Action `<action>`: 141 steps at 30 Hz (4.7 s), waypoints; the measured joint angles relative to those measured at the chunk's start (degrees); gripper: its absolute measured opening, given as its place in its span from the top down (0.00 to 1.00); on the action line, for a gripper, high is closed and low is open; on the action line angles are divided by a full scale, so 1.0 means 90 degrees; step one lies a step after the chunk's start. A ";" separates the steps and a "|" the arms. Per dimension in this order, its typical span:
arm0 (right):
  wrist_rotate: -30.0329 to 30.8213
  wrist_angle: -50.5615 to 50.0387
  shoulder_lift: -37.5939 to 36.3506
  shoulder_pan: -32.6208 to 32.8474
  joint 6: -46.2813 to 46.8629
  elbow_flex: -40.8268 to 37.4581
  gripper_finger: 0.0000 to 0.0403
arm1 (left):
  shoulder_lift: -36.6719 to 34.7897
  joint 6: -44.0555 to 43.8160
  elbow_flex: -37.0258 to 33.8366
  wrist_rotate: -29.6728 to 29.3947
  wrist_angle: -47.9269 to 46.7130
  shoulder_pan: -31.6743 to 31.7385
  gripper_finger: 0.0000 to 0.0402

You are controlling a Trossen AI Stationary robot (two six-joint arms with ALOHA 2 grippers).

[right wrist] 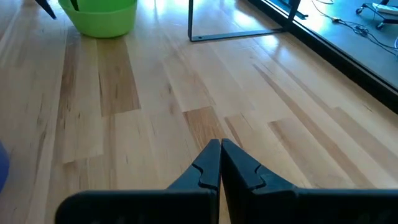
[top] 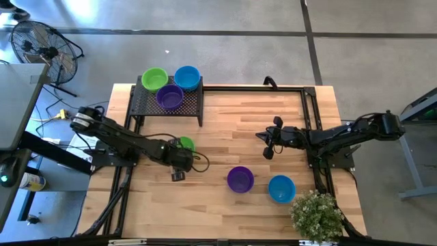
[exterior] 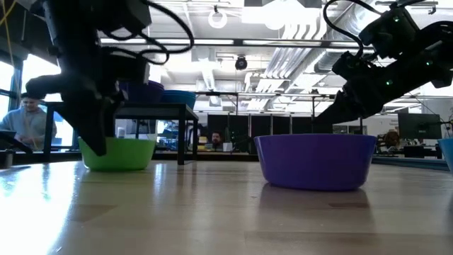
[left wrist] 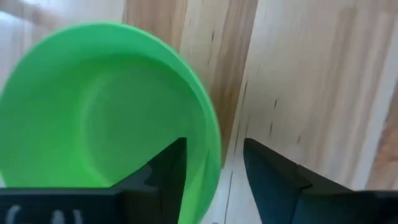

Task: Pick & Place Mini bowls
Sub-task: Stack the green bowl on top of the green bowl on the shelf, then stack the violet bowl on top of the violet bowl on the shelf

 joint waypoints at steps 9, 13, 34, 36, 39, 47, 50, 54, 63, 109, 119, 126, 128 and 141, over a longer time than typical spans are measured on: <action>0.0002 0.0021 0.0000 0.0001 -0.0073 0.0000 1.00 | 0.0158 0.0190 0.0000 -0.0234 -0.0088 0.0002 0.97; 0.0006 0.0003 0.0000 0.0000 -0.0200 0.0000 1.00 | -0.0113 0.0111 0.0297 0.0010 -0.0804 -0.0001 0.98; -0.0181 0.0098 0.0002 0.0002 0.0366 0.0000 1.00 | -0.1022 0.1880 0.5237 -0.0809 -0.4419 0.2443 1.00; -0.0183 0.0099 0.0002 0.0002 0.0388 0.0000 1.00 | -0.0934 0.2129 0.5663 -0.0808 -0.4496 0.3065 1.00; -0.0183 0.0116 0.0002 0.0002 0.0353 0.0000 1.00 | -0.0784 0.2430 0.6145 -0.0742 -0.4878 0.4031 1.00; -0.0183 0.0142 0.0003 0.0002 0.0449 0.0000 1.00 | -0.0223 0.3223 0.6206 -0.0101 -0.4921 0.6133 1.00; -0.0186 0.0143 0.0005 0.0002 0.0452 0.0000 1.00 | 0.0114 0.3463 0.6198 -0.0090 -0.4859 0.6607 1.00; -0.0303 0.0141 0.0004 0.0001 0.0458 0.0000 1.00 | 0.0523 0.3606 0.6198 -0.0052 -0.4851 0.7037 1.00; -0.0320 0.0140 0.0003 0.0002 0.0473 0.0000 1.00 | 0.0718 0.3481 0.6198 0.0107 -0.4931 0.7264 1.00; -0.0304 0.0138 0.0004 0.0001 0.0345 0.0000 1.00 | 0.0111 0.3803 0.5215 -0.0066 -0.4861 0.7252 0.74; -0.0668 0.0138 0.0005 0.0000 0.0359 0.0000 1.00 | -0.1210 0.3317 0.4917 0.0540 -0.3715 0.6717 0.86; -0.1112 0.0138 0.0002 0.0000 0.0706 0.0000 1.00 | -0.3126 0.2839 0.2236 0.1494 -0.0285 0.5237 0.98; -0.1200 0.0126 0.0002 0.0002 0.0898 0.0008 1.00 | -0.3561 0.2636 0.1271 0.1533 0.0797 0.4720 0.97; -0.1016 -0.3730 0.0005 0.1027 0.1498 0.2073 0.83 | -0.4197 0.2719 -0.3086 0.0536 0.6570 0.2003 1.00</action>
